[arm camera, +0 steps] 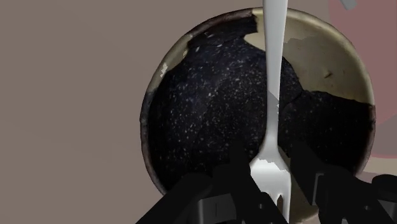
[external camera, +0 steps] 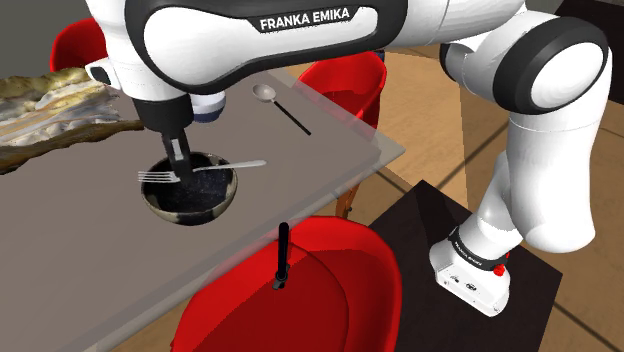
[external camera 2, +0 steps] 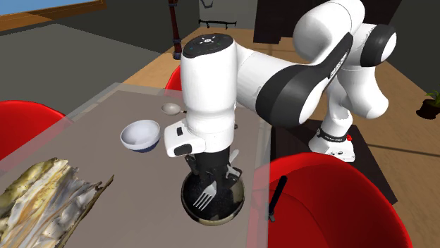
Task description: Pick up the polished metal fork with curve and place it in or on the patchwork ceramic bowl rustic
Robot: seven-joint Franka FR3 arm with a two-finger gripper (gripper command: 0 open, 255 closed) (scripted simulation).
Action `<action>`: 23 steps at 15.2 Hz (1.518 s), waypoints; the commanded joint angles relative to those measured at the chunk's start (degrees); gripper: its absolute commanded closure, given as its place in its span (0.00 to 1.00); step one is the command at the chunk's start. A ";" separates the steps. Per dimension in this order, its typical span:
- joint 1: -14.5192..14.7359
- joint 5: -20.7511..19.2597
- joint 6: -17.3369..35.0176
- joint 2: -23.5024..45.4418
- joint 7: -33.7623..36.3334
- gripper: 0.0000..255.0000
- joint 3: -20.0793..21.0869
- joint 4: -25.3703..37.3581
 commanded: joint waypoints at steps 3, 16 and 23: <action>-0.07 -0.03 1.09 0.05 0.03 1.00 -0.03 -1.01; 0.23 0.01 -2.80 0.10 -0.11 0.00 0.03 2.96; 0.65 -0.08 -6.54 0.58 -0.22 0.00 0.04 7.20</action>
